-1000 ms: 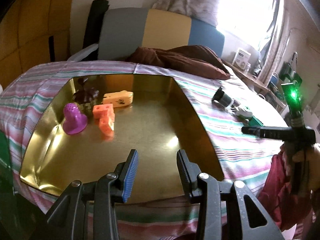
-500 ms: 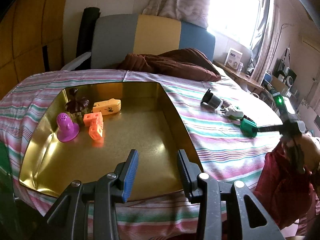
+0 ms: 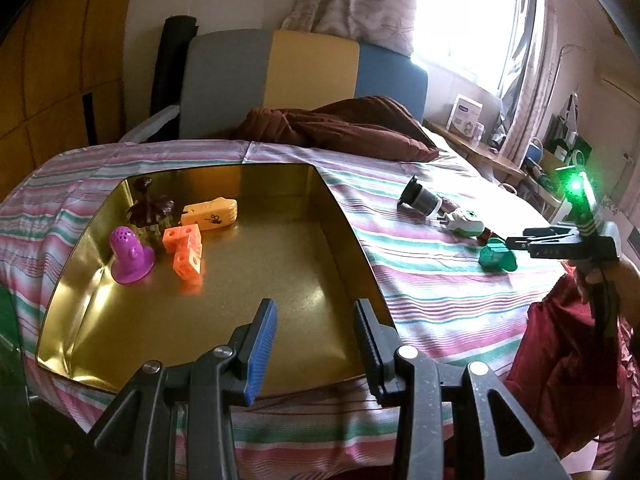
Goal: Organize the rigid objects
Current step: 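Move the right gripper to the green cup-shaped holder and grasp it, then set the green holder upright on the bedspread and open the right gripper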
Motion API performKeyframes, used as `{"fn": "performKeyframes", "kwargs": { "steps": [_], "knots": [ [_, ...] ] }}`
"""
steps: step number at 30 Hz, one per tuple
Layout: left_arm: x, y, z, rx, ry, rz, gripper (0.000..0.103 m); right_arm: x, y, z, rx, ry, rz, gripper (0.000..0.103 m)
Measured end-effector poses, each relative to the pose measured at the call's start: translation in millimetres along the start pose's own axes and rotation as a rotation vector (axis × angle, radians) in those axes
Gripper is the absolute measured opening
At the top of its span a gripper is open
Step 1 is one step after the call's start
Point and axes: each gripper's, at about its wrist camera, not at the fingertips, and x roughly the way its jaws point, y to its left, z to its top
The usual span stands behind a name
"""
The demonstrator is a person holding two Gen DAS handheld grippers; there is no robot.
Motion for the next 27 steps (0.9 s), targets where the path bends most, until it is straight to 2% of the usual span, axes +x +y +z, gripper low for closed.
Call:
{"fn": "performKeyframes", "kwargs": {
  "steps": [4,7,9,11,12,13,16,18,19,20,22,24,27],
  "knots": [
    [-3,1,1,-0.003,-0.007,0.003,0.04,22,24,5,-0.253,0.089,0.004,0.057],
    [-4,2,1,-0.009,-0.009,0.003,0.04,41,29,6,-0.358,0.151,-0.023,0.053],
    [-4,2,1,-0.011,-0.005,0.005,0.04,47,25,9,-0.345,0.172,-0.015,0.048],
    [-4,2,1,-0.012,-0.003,0.006,0.04,42,21,13,-0.309,0.156,0.003,0.036],
    [-5,3,0,-0.014,-0.004,0.006,0.04,38,18,15,-0.275,0.143,0.03,0.023],
    [-5,3,0,-0.015,-0.004,0.007,0.04,33,13,18,-0.222,0.124,0.057,0.016],
    [-3,4,1,-0.019,0.001,0.004,0.04,12,2,23,-0.088,0.062,0.14,0.016],
    [-2,3,0,-0.015,0.006,0.005,0.04,8,-7,22,-0.034,0.054,0.139,0.016],
    [-2,2,0,-0.014,0.005,0.005,0.04,6,-12,20,-0.016,0.052,0.122,0.019],
    [-2,2,0,-0.012,0.004,0.005,0.04,6,-15,19,-0.024,0.057,0.127,0.024],
    [-3,1,0,-0.013,0.001,0.003,0.04,9,-16,20,-0.067,0.07,0.151,0.051],
    [-3,0,0,-0.012,0.001,0.003,0.04,7,-5,20,-0.16,0.059,0.113,0.053],
    [-2,-3,0,-0.005,0.007,0.0,0.04,23,16,24,-0.285,0.136,0.06,0.05]
  ]
}}
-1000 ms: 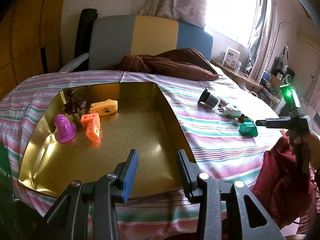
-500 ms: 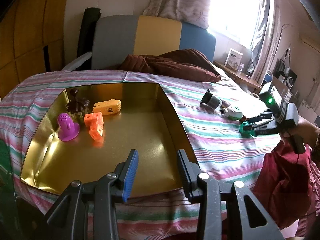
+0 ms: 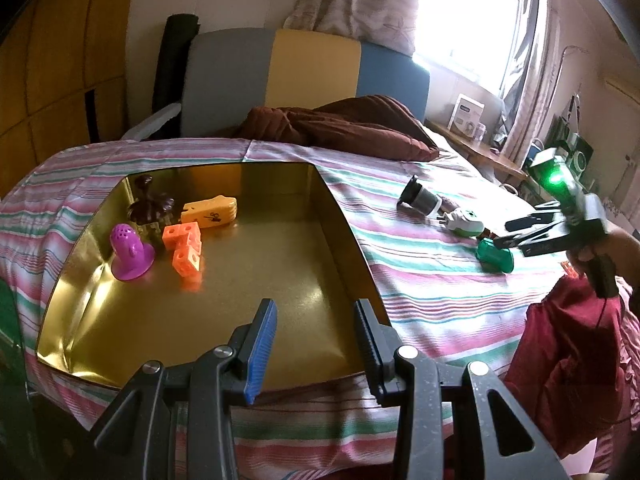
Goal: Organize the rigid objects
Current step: 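Set the green holder upright on the bedspread and open the right gripper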
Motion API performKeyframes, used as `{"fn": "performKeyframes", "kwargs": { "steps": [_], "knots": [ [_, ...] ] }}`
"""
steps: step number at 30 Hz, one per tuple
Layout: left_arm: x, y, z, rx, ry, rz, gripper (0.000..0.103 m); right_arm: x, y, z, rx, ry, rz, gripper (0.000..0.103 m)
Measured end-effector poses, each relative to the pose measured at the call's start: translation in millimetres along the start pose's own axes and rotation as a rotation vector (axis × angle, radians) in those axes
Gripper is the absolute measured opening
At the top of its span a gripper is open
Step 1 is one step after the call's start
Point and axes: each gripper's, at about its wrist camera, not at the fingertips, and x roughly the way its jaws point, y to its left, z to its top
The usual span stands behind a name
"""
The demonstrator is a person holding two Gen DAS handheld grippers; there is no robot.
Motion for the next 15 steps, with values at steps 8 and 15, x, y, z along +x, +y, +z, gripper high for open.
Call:
{"fn": "performKeyframes", "kwargs": {
  "steps": [8,15],
  "knots": [
    [-7,3,1,-0.012,-0.01,0.004,0.04,15,4,13,0.009,0.053,-0.014,0.011],
    [-1,0,-1,-0.009,0.005,0.005,0.04,-13,-41,-10,0.298,-0.091,0.132,0.015]
  ]
}}
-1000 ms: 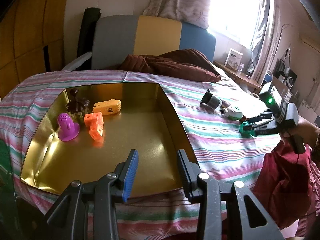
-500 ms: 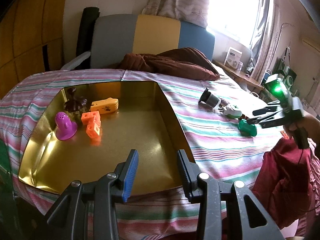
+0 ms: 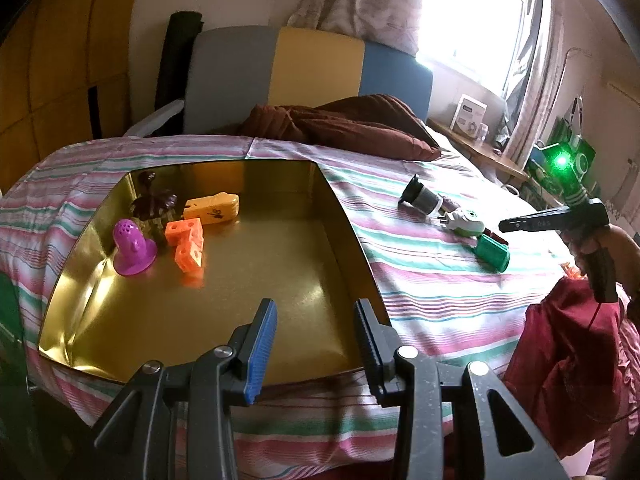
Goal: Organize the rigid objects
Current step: 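Set the green holder upright on the bedspread and open the right gripper, then grasp the red tube with the right gripper while the left gripper approaches the green holder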
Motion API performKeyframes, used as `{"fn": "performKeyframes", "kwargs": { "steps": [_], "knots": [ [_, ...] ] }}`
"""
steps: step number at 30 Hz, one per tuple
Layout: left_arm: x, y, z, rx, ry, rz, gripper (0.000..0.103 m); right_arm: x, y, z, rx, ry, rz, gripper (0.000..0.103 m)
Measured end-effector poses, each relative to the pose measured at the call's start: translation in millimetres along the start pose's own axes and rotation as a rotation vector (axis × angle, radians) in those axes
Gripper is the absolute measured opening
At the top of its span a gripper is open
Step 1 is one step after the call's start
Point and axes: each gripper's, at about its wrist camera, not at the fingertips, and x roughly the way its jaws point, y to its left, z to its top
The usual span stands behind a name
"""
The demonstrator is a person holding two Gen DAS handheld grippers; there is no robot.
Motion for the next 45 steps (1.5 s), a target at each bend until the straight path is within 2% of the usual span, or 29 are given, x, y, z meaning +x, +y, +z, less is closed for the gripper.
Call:
{"fn": "performKeyframes", "kwargs": {
  "steps": [1,4,6,7,8,9,10,11,13,14,16,18,20,22,27,31,34,37,39,40,42,45],
  "knots": [
    [0,-2,0,0.006,-0.001,-0.002,0.04,3,-2,-2,0.001,0.012,-0.005,0.02],
    [1,-9,-1,0.02,0.004,-0.006,0.04,15,5,2,-0.049,0.046,-0.029,0.021],
    [1,-12,-1,0.031,0.006,-0.005,0.04,32,15,8,-0.103,0.114,-0.007,0.023],
    [0,-13,-1,0.036,0.005,-0.004,0.04,37,18,7,-0.128,0.144,-0.019,0.036],
    [-1,-14,-1,0.037,0.002,-0.004,0.04,43,28,11,-0.193,0.15,-0.09,0.042],
    [-2,-14,0,0.037,0.0,-0.003,0.04,50,33,13,-0.218,0.176,-0.121,0.043],
    [-2,-14,0,0.035,0.001,-0.002,0.04,56,35,15,-0.218,0.198,-0.129,0.036],
    [-3,-14,1,0.033,0.001,-0.001,0.04,59,33,16,-0.2,0.216,-0.116,0.035],
    [-4,-11,1,0.025,-0.001,0.002,0.04,64,31,15,-0.183,0.243,-0.102,0.035],
    [-4,-10,1,0.02,-0.001,0.004,0.04,66,33,12,-0.209,0.246,-0.129,0.034],
    [-3,-8,3,0.011,0.002,0.006,0.04,58,30,9,-0.188,0.217,-0.136,0.03],
    [-1,-8,3,0.008,0.004,0.006,0.04,39,19,8,-0.078,0.143,-0.048,0.03],
    [1,-10,3,0.011,0.008,0.003,0.04,11,10,2,-0.022,-0.003,0.015,0.03],
    [3,-13,3,0.021,0.011,-0.002,0.04,-3,2,-9,0.018,-0.08,0.048,0.03],
    [7,-27,6,0.051,0.021,-0.018,0.04,10,-17,-29,0.087,-0.064,0.044,0.03],
    [8,-38,12,0.072,0.02,-0.027,0.04,19,-19,-26,0.165,-0.114,0.115,0.031],
    [7,-45,15,0.084,0.017,-0.029,0.04,21,-9,-21,0.125,-0.11,0.121,0.039],
    [9,-52,18,0.092,0.019,-0.03,0.04,20,-4,-18,0.09,-0.128,0.103,0.039],
    [11,-56,19,0.095,0.025,-0.034,0.04,19,-1,-18,0.079,-0.126,0.133,0.04],
    [13,-58,20,0.097,0.027,-0.036,0.04,20,3,-18,0.063,-0.12,0.153,0.045],
    [16,-62,20,0.1,0.032,-0.042,0.04,25,12,-16,0.019,-0.101,0.137,0.056],
    [20,-71,23,0.102,0.047,-0.061,0.04,46,22,-11,-0.01,-0.044,0.105,0.054]
  ]
}}
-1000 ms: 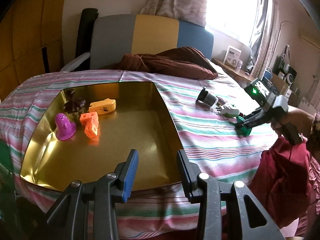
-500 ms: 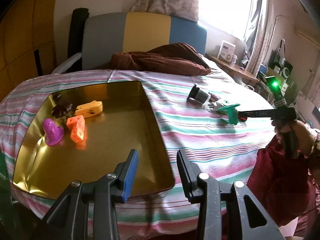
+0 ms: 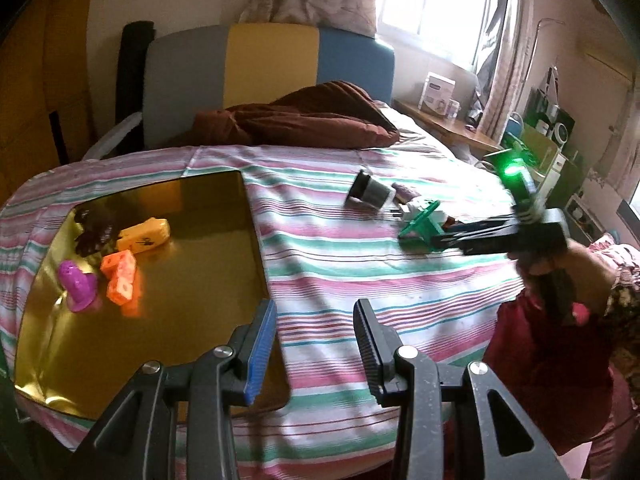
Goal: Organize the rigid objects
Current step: 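Grasp the red tube with the right gripper while the left gripper approaches the green holder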
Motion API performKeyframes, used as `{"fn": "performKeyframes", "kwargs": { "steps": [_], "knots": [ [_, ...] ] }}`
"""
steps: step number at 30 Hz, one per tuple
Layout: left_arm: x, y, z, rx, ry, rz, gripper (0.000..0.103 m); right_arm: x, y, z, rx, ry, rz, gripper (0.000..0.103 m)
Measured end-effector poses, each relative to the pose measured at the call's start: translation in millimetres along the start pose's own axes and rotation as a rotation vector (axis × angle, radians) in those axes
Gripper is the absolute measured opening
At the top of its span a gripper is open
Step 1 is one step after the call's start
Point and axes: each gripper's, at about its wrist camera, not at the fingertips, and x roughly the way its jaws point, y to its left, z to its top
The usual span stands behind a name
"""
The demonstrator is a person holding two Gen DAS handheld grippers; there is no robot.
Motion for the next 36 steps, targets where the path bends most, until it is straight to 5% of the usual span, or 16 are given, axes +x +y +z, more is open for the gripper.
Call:
{"fn": "performKeyframes", "kwargs": {
  "steps": [1,4,8,10,12,14,15,18,24,27,36],
  "knots": [
    [1,-3,1,0.001,0.003,-0.01,0.04,8,0,1,0.0,0.027,-0.004,0.039],
    [1,-9,4,0.01,0.001,-0.015,0.04,4,-1,0,-0.002,0.018,0.041,0.039],
    [5,-14,4,0.014,0.007,-0.018,0.04,-29,-10,-3,0.101,-0.074,0.349,0.038],
    [9,-17,4,0.017,0.019,-0.021,0.04,-48,-18,-2,0.127,-0.166,0.314,0.056],
    [11,-22,4,0.024,0.026,-0.027,0.04,-60,-33,-2,0.19,-0.235,0.261,0.056],
    [12,-25,4,0.037,0.022,-0.03,0.04,-65,-47,-2,0.251,-0.266,0.129,0.056],
    [12,-28,4,0.047,0.021,-0.029,0.04,-65,-52,-3,0.258,-0.257,-0.003,0.056],
    [16,-33,6,0.057,0.032,-0.038,0.04,-49,-52,-2,0.175,-0.167,-0.234,0.056],
    [27,-43,17,0.064,0.047,-0.07,0.04,-6,-46,2,0.042,0.02,-0.263,0.055],
    [36,-52,24,0.07,0.054,-0.089,0.04,-1,-58,-2,0.096,0.057,-0.247,0.042],
    [90,-77,38,0.111,0.144,-0.085,0.042,-8,-79,-24,0.32,0.085,-0.019,0.034]
  ]
}}
